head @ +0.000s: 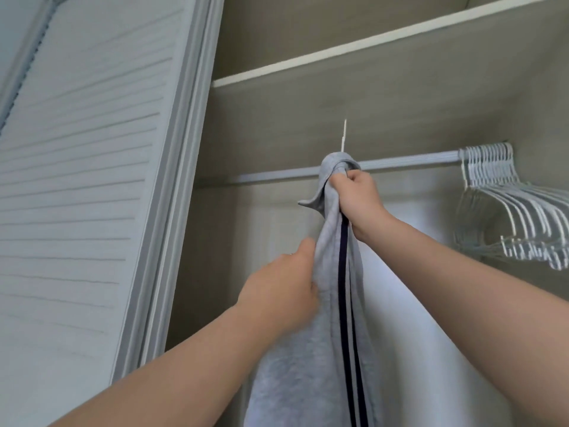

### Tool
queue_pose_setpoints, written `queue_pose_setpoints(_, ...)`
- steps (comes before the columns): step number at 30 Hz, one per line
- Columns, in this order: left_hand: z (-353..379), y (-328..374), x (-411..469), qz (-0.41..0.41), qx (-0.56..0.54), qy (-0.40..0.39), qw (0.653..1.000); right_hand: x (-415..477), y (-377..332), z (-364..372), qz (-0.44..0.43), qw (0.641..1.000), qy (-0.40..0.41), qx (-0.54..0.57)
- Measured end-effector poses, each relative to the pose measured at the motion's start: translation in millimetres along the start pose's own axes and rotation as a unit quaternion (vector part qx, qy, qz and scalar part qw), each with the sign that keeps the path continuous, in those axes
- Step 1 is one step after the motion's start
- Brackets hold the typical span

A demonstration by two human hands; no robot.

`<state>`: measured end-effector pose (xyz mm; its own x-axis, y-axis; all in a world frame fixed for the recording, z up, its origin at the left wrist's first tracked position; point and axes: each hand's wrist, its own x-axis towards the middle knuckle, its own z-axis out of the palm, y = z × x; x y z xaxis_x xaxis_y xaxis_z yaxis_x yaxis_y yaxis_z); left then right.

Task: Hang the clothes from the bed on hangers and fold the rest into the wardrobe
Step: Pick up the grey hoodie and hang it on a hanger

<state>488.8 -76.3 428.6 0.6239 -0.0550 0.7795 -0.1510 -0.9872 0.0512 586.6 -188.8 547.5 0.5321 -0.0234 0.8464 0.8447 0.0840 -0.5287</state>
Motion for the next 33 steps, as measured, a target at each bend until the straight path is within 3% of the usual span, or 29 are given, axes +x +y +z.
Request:
queue_pose_setpoints(11,47,-13,56,-0.01,0.066,-0.026,0.997,58,68,-8,0.086,0.996,-0.023,-0.004)
queue_pose_setpoints(19,70,-22,49,-0.012,0.093,-0.066,0.993,40,85,-12,0.105,0.987,-0.107,-0.059)
queue_pose_setpoints(22,69,-25,44,-0.013,0.095,-0.075,0.993,24,70,-15,0.096,0.968,-0.178,-0.15)
queue_pose_setpoints(25,67,-27,37,-0.015,0.072,-0.046,0.996,5,59,-17,0.038,0.929,-0.223,-0.294)
queue_pose_setpoints(27,65,-25,32,-0.013,0.059,-0.007,0.998,-6,54,-18,0.013,0.914,-0.231,-0.333)
queue_pose_setpoints(33,63,-14,22,-0.002,0.048,0.111,0.993,-9,49,-9,-0.032,0.929,-0.246,-0.273)
